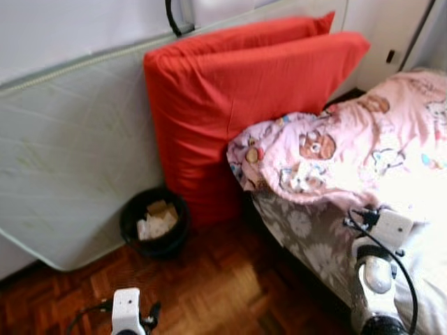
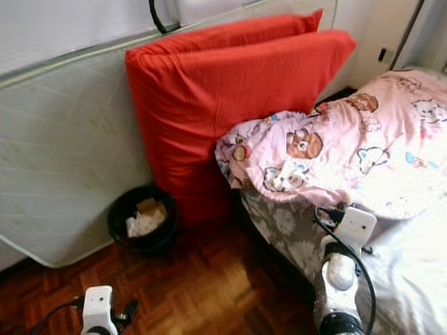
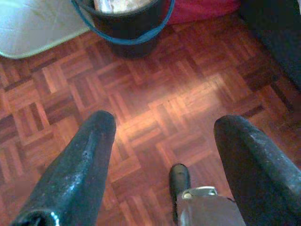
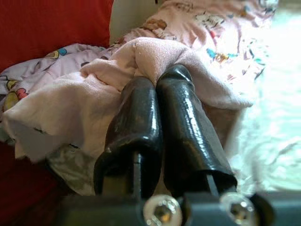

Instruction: Clean up the room

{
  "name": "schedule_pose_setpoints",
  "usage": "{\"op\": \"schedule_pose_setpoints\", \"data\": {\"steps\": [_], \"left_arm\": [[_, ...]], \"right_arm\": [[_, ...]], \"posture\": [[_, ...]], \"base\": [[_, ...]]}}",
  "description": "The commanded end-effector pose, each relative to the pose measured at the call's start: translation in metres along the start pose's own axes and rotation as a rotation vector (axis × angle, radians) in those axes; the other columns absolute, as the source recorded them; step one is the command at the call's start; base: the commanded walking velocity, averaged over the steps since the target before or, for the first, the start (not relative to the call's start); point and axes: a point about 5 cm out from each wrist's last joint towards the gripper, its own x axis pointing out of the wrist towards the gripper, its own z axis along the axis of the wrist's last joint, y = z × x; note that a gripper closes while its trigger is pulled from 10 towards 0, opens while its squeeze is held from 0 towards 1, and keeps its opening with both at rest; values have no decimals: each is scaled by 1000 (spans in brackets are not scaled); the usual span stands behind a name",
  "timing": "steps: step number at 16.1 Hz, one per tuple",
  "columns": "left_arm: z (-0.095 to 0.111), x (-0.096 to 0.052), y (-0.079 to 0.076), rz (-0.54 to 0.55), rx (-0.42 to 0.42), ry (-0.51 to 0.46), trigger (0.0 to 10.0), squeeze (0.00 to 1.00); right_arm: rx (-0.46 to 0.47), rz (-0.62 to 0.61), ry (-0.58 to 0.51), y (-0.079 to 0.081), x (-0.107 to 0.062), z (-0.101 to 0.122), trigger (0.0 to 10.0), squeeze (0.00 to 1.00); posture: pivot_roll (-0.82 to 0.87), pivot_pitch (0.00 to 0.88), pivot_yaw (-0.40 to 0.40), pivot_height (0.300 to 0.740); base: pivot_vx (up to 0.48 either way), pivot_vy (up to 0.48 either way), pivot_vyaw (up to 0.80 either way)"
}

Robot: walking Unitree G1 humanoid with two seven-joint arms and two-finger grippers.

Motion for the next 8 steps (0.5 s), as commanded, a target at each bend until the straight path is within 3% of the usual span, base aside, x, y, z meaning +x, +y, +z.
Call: {"op": "schedule_pose_setpoints", "data": {"steps": [1, 6, 8], "left_arm": [[-5, -2, 4, 8, 18, 28, 10000, 0], [-7, -3, 5, 5, 27, 38, 10000, 0], [-8, -3, 4, -1, 35, 40, 10000, 0]], "right_arm": [[-11, 7, -46, 3, -1, 6, 10000, 0], [-80, -94, -100, -14, -7, 9, 10000, 0], [-97, -185, -53, -26, -13, 1, 10000, 0]], "posture": [[-23, 76, 59, 740], [-25, 76, 57, 740], [-24, 74, 57, 740]], "base": [[0, 0, 0], [0, 0, 0], [0, 0, 0]]}}
